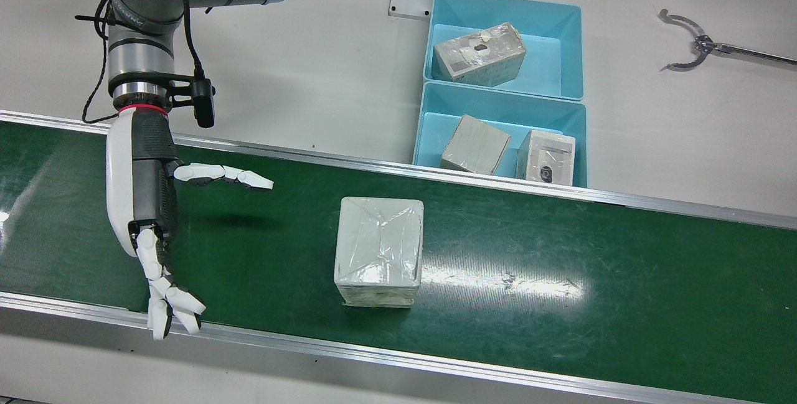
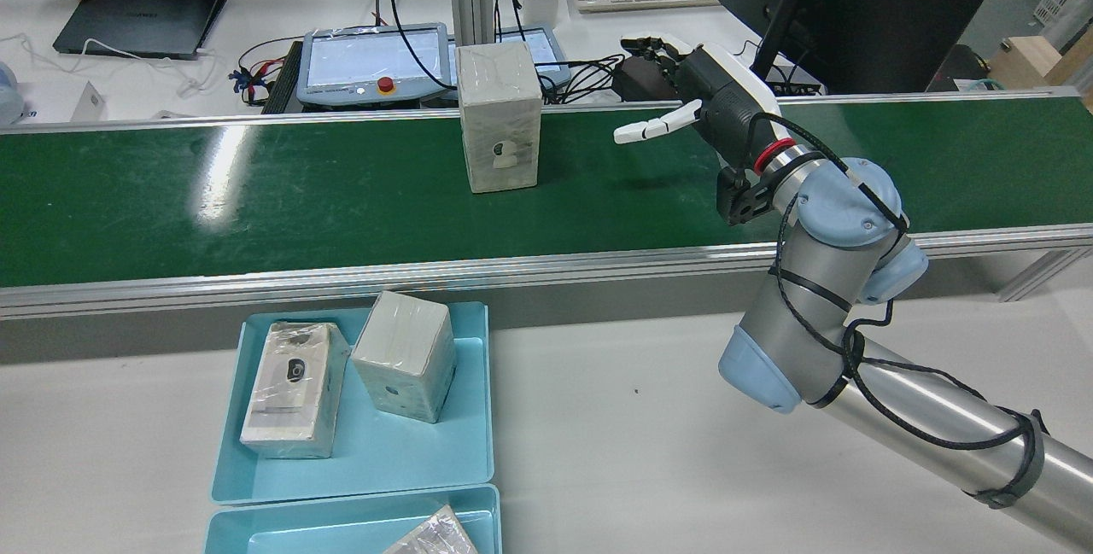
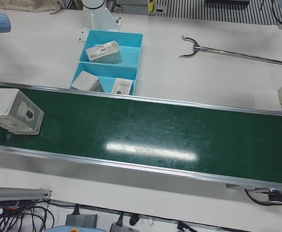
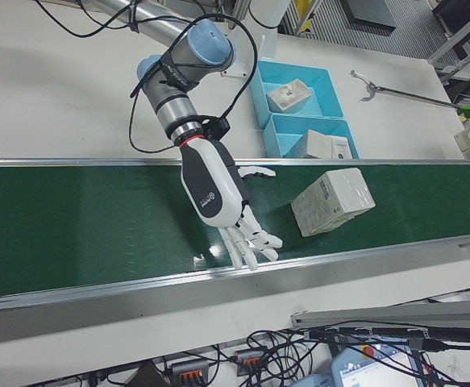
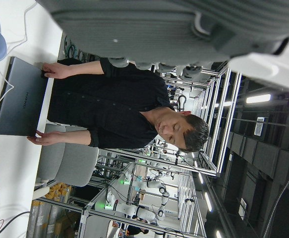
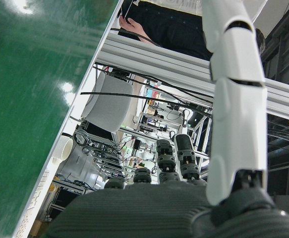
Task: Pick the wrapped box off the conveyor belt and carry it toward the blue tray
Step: 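Shift the open right hand slightly along the belt toward the oncoming box, then close the right hand fingers around the wrapped white box on the belt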
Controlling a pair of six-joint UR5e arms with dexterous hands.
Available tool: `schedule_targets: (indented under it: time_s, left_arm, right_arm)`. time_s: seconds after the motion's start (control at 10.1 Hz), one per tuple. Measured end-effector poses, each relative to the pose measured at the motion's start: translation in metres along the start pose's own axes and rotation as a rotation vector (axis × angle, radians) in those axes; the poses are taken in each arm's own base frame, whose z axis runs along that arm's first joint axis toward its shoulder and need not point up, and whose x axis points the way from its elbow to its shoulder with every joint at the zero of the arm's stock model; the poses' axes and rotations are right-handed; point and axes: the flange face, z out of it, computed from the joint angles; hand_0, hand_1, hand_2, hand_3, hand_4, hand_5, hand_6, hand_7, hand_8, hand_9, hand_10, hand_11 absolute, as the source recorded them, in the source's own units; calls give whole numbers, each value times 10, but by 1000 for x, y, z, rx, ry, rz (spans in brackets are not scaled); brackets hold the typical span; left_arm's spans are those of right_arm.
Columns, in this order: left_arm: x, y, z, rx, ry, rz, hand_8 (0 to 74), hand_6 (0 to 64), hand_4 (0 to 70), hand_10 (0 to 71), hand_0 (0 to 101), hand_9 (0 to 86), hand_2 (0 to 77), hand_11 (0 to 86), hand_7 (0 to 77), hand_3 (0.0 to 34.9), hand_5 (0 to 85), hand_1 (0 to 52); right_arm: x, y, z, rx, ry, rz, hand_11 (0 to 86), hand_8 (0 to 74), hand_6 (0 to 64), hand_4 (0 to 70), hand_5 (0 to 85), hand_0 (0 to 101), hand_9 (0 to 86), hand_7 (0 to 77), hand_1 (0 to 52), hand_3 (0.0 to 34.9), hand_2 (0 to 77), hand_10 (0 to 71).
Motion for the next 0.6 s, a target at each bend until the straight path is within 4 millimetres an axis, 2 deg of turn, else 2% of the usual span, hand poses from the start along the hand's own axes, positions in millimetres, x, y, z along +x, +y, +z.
schedule_targets:
  time_s: [0.6]
  left_arm:
    - [0, 0, 0, 0, 0, 0, 5, 0, 0, 5, 0, 0, 5, 5, 0, 0, 11, 0]
  right_arm:
    - [6, -7, 3, 1, 2, 5, 11, 11, 38, 27, 251, 485, 38, 60, 164, 27, 120, 0]
